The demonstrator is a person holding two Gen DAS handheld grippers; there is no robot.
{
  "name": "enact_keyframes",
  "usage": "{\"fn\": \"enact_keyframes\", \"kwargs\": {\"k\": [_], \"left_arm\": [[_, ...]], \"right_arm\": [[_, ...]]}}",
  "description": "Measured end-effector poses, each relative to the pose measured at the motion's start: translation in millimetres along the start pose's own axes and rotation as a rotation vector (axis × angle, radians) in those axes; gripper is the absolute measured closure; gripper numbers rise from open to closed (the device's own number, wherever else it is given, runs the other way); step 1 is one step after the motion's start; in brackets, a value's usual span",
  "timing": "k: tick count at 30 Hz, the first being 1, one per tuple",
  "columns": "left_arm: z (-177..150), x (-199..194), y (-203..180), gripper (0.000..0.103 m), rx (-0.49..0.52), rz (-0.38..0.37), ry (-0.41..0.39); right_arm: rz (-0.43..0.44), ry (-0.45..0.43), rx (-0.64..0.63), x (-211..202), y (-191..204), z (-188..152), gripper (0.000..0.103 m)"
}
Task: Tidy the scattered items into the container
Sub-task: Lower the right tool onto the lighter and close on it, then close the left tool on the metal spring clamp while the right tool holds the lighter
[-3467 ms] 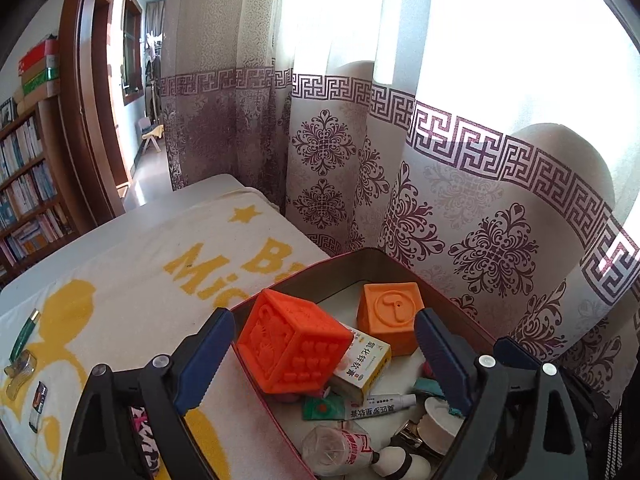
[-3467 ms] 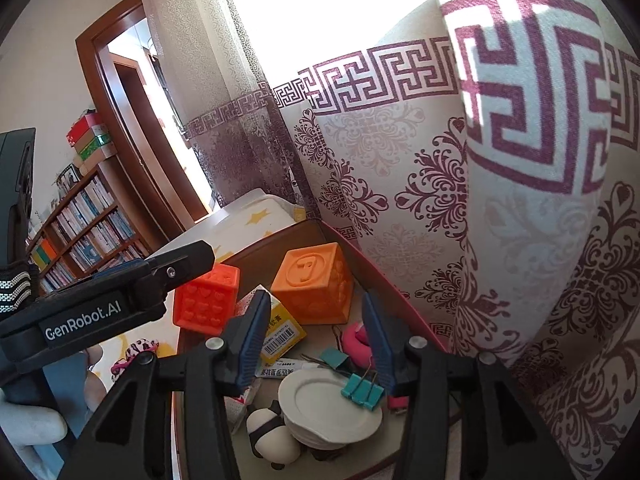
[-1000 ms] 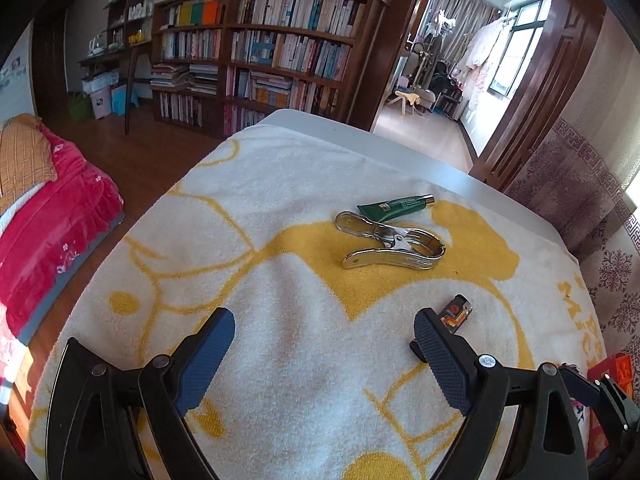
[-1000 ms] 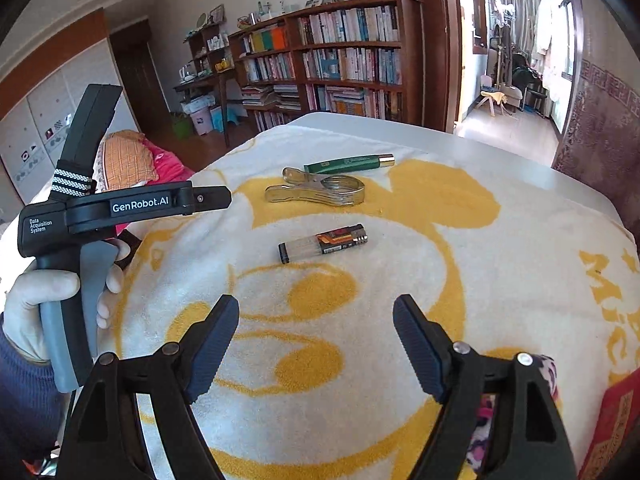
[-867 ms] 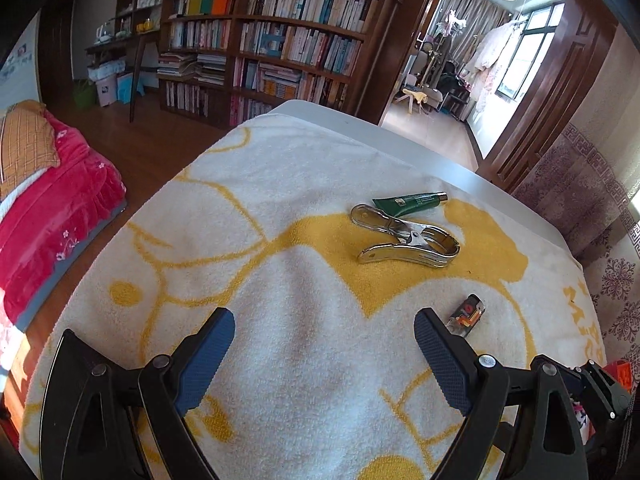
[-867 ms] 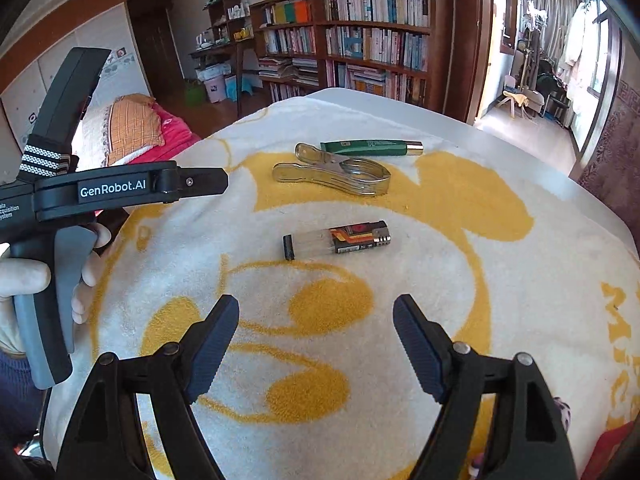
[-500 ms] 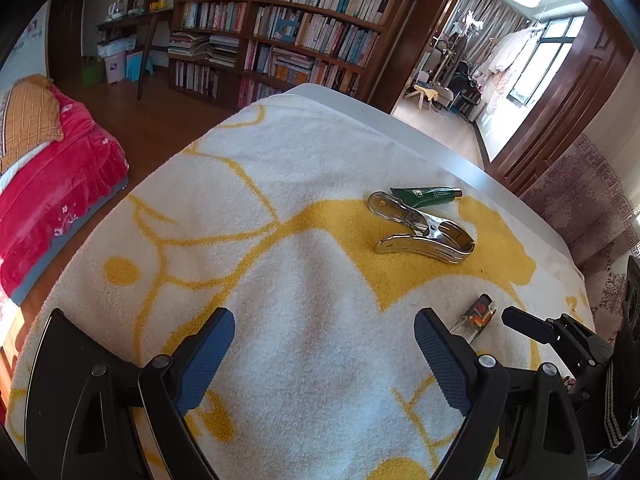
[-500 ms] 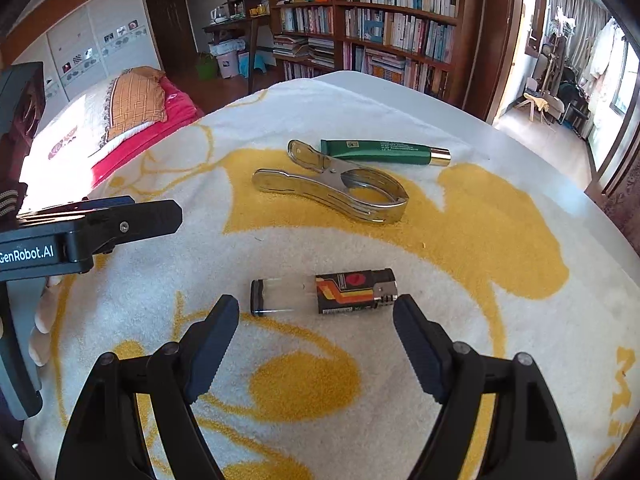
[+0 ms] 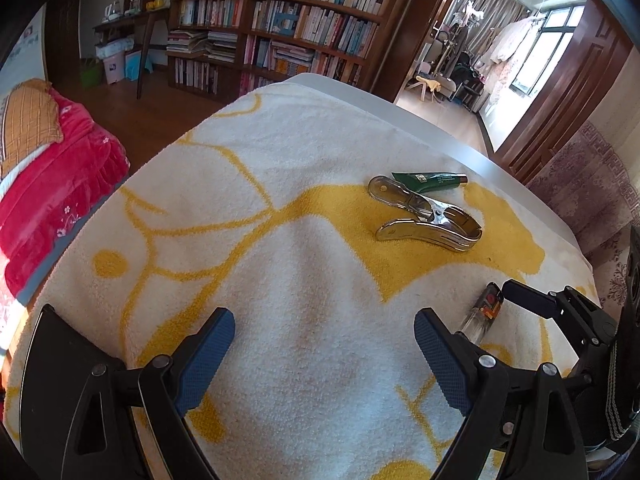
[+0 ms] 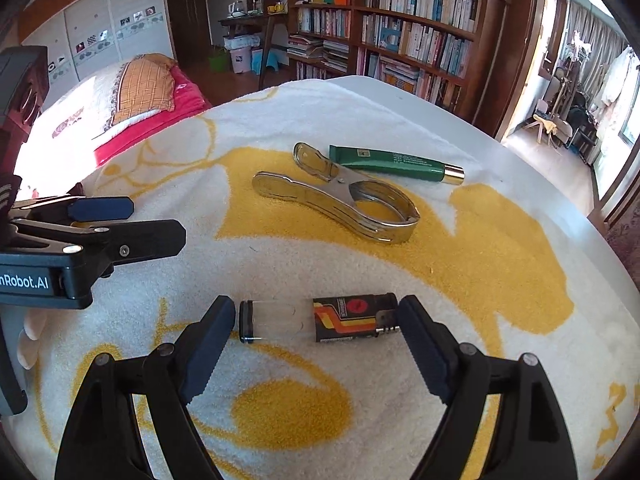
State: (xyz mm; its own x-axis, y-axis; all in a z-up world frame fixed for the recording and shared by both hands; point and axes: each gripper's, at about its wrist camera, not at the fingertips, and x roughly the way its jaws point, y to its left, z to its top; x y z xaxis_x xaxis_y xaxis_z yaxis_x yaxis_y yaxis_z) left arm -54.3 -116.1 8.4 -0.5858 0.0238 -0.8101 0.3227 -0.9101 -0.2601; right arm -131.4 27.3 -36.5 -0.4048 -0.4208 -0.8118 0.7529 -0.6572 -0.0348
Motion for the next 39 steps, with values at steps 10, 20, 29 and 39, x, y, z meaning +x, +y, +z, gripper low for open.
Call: {"fn": "enact_keyframes", "kwargs": {"k": [10, 20, 29, 39], "left_arm": [[-0.8, 0.3, -0.4, 0.01, 0.006, 0.001, -0.002], [-1.8, 1.3, -5.5, 0.01, 0.04, 0.018, -0.015], [4.4, 4.8, -35.2, 0.01, 0.135, 0.014, 0.005], [30.2, 31.5, -84.2, 0.01, 0.202, 0.033, 0.002]], "right_arm": [[0.054, 0.026, 0.032, 10.3, -13.3, 1.9, 0.016], [-0.004, 0.003, 0.23, -7.0, -12.8, -11.9, 0.017], [-0.071, -0.07, 0.365, -67.4, -21.6, -48.4, 0.017], [-0.086, -0.128, 0.394, -95.7, -14.7, -76.6, 0.017]]}}
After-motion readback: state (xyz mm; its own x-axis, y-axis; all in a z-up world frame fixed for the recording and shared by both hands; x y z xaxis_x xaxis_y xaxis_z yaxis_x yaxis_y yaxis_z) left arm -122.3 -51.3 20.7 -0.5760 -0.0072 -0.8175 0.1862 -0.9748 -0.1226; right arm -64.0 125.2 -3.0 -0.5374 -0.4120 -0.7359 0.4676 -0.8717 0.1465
